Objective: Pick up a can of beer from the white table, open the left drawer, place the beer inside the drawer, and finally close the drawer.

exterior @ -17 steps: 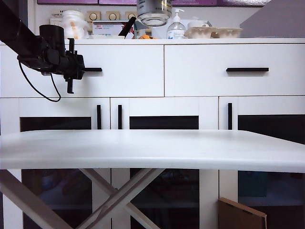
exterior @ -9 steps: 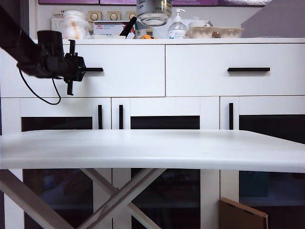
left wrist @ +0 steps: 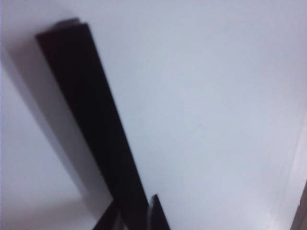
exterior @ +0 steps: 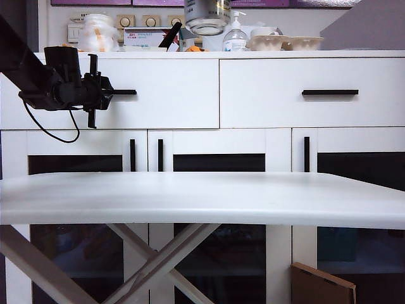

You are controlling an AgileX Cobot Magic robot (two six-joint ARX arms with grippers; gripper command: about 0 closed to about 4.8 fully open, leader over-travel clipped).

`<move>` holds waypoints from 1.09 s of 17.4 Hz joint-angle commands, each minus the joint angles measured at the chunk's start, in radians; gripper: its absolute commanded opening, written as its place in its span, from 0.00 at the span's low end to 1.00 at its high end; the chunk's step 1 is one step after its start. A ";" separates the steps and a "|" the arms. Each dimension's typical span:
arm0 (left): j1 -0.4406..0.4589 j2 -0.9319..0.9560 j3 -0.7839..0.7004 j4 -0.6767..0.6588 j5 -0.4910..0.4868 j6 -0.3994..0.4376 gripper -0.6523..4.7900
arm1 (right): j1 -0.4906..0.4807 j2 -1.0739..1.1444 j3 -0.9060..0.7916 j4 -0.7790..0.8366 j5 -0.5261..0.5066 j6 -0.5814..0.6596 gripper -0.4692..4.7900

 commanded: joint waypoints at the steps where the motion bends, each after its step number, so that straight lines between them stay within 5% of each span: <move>1: 0.000 -0.030 0.013 0.184 0.102 0.047 0.11 | 0.001 -0.013 0.015 0.056 0.002 -0.003 0.17; 16: -0.001 -0.034 0.015 0.235 0.060 0.029 0.11 | 0.000 -0.013 0.015 0.056 0.002 -0.003 0.16; 17: -0.001 -0.034 0.015 0.208 0.029 -0.011 0.18 | 0.001 -0.013 0.015 0.055 0.002 -0.003 0.16; 19: -0.001 -0.039 0.016 0.150 -0.004 -0.077 0.59 | 0.001 -0.013 0.015 0.054 0.002 -0.003 0.16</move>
